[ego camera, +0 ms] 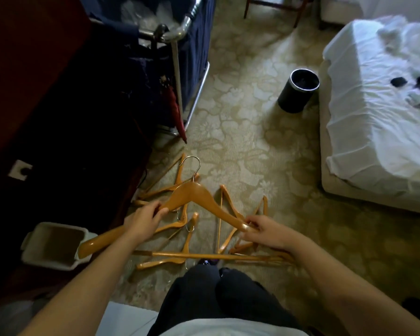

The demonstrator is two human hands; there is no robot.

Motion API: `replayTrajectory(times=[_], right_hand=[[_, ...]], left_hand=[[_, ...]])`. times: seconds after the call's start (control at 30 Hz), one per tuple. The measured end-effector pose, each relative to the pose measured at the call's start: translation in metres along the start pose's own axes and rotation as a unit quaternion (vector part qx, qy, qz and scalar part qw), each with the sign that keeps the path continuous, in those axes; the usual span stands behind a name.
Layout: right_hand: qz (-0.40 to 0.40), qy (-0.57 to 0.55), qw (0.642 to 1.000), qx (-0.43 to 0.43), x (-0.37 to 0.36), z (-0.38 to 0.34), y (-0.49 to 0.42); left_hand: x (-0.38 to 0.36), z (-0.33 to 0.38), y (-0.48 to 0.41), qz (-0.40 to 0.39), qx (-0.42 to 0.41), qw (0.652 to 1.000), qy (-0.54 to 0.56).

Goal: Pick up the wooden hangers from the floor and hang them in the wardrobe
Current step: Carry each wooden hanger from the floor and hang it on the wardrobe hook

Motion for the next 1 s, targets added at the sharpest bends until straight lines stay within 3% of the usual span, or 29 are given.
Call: replayTrajectory(times=[0.2,0.47,0.6,0.77,1.0], right_hand=[[-0.006,0.087,0.99,0.111,0.031,-0.056,-0.029],[-0.042,0.206,0.955,0.211,0.023,-0.101,-0.056],[-0.069,0.289,0.921,0.253,0.0,-0.119,-0.059],[-0.099,0.324,0.886,0.317,-0.034,-0.146,-0.051],[-0.129,0.373,0.835,0.383,-0.104,-0.186,-0.03]], left_hand=[[0.019,-0.008,0.039,0.073,0.018,0.99,0.118],[0.007,-0.013,0.117,0.156,0.091,0.934,0.308],[-0.011,-0.022,0.16,0.189,0.144,0.907,0.348],[-0.032,-0.049,0.21,0.215,0.202,0.883,0.366],[-0.053,-0.082,0.283,0.312,0.254,0.827,0.393]])
Point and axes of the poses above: each hand's wrist, its own y-axis away from the middle knuckle, its own x-axis out of the back of the hand, z = x × y, the point moved 4 cm from there along -y, towards the middle knuckle, and after that the axes turned 14 degrees about y, right-handed, at the moved point
